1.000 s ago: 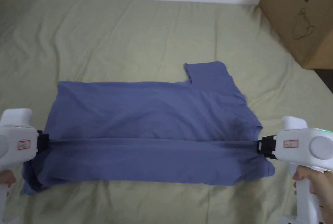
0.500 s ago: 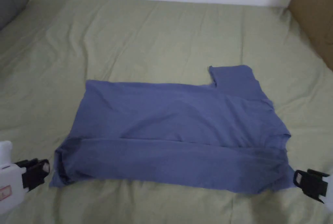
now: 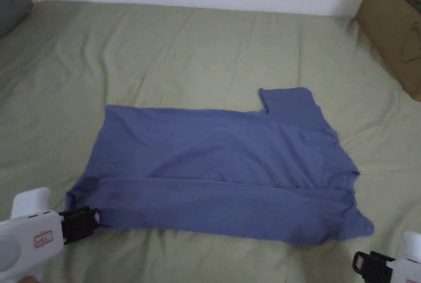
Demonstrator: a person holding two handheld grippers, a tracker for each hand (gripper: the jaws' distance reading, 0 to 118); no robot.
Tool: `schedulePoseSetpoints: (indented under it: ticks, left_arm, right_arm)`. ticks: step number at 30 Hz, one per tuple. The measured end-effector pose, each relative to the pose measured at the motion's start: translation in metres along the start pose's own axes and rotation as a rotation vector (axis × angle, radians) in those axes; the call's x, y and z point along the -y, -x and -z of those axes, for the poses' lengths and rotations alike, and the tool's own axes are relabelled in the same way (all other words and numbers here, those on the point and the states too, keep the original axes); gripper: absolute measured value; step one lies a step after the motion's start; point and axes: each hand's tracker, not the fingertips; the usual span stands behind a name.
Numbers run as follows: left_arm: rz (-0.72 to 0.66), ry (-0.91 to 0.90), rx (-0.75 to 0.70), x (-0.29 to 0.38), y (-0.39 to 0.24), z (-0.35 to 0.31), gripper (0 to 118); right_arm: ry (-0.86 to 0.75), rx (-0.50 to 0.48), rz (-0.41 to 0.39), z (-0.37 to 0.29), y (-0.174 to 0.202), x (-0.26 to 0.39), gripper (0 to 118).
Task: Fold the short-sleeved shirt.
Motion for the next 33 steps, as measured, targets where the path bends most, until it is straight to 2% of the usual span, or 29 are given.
schedulePoseSetpoints:
  ticks: [1,2,3,4,5,6,7,9,11,12,13,14,15,16,17,18,19,21,25,27,31,32,33]
  left_arm:
    - [-0.006,0.026,-0.005,0.001,-0.001,0.008,63]
    - [-0.001,0.013,0.004,0.004,-0.002,0.012,49]
    - [0.021,-0.004,-0.063,0.006,-0.006,0.009,39]
    - [0.024,-0.012,-0.029,0.007,-0.007,0.003,27]
    - [0.027,-0.025,0.012,0.005,-0.007,0.0,22]
    - [0.008,-0.023,0.017,0.003,-0.007,-0.001,21]
    - [0.004,-0.008,0.019,0.001,-0.007,0.001,20]
    - [0.005,-0.002,0.022,0.002,-0.006,-0.002,20]
    - [0.0,-0.002,0.028,0.001,-0.007,-0.006,19]
    - [0.004,-0.006,0.031,0.001,-0.005,-0.006,19]
    - [0.005,-0.007,0.034,0.0,-0.004,-0.008,19]
    - [0.001,-0.006,0.044,-0.001,-0.004,-0.01,19]
    - [0.003,-0.005,0.054,-0.002,-0.004,-0.012,18]
    - [0.01,-0.007,0.059,-0.002,-0.003,-0.014,17]
    - [0.016,-0.011,0.059,-0.003,-0.003,-0.017,17]
    - [0.032,-0.006,0.063,-0.005,-0.004,-0.02,16]
    - [0.044,-0.007,0.065,-0.006,-0.005,-0.024,15]
    - [0.076,-0.021,0.084,-0.007,-0.006,-0.035,13]
    - [0.104,-0.035,0.112,0.007,-0.003,-0.063,12]
    - [0.117,-0.031,0.088,0.02,0.0,-0.074,12]
    - [0.082,0.018,0.094,0.053,0.014,-0.079,12]
    - [0.09,0.027,0.079,0.061,0.015,-0.076,12]
    - [0.092,0.039,0.049,0.072,0.016,-0.068,13]
  right_arm:
    - [-0.007,-0.001,0.005,0.001,0.003,-0.002,8]
    - [-0.017,-0.003,0.009,0.003,0.003,-0.004,26]
    - [-0.033,-0.001,0.011,0.006,0.003,-0.01,57]
    - [-0.039,0.017,0.012,0.01,0.003,-0.015,96]
    - [-0.028,0.032,0.009,0.021,-0.001,-0.024,118]
    - [-0.025,0.049,0.013,0.029,-0.001,-0.03,116]
    - [-0.109,0.048,0.019,0.03,-0.001,-0.037,116]
    - [-0.076,0.033,0.026,0.056,-0.007,-0.046,116]
    - [0.033,0.085,0.015,0.085,-0.005,-0.054,113]
    - [0.069,0.087,0.017,0.097,-0.003,-0.055,102]
    - [0.097,0.078,0.011,0.102,0.004,-0.055,78]
    - [0.119,0.126,0.01,0.11,0.01,-0.053,62]
    - [0.073,0.138,-0.016,0.107,0.017,-0.053,62]
    - [0.074,0.13,-0.026,0.098,0.02,-0.055,56]
    - [0.061,0.089,-0.02,0.092,0.018,-0.054,34]
    - [0.051,0.026,0.022,0.085,0.018,-0.055,17]
    - [0.061,0.024,0.037,0.082,0.018,-0.055,17]
    - [0.054,0.05,0.016,0.068,0.017,-0.05,17]
    - [0.048,-0.01,0.047,0.032,0.002,-0.04,17]
    - [0.05,-0.005,0.048,0.014,-0.004,-0.03,17]
    - [0.1,-0.005,0.039,-0.002,-0.016,0.005,18]
    - [0.121,-0.006,0.023,0.002,-0.017,0.014,26]
    - [0.155,0.007,-0.024,0.011,-0.017,0.028,49]
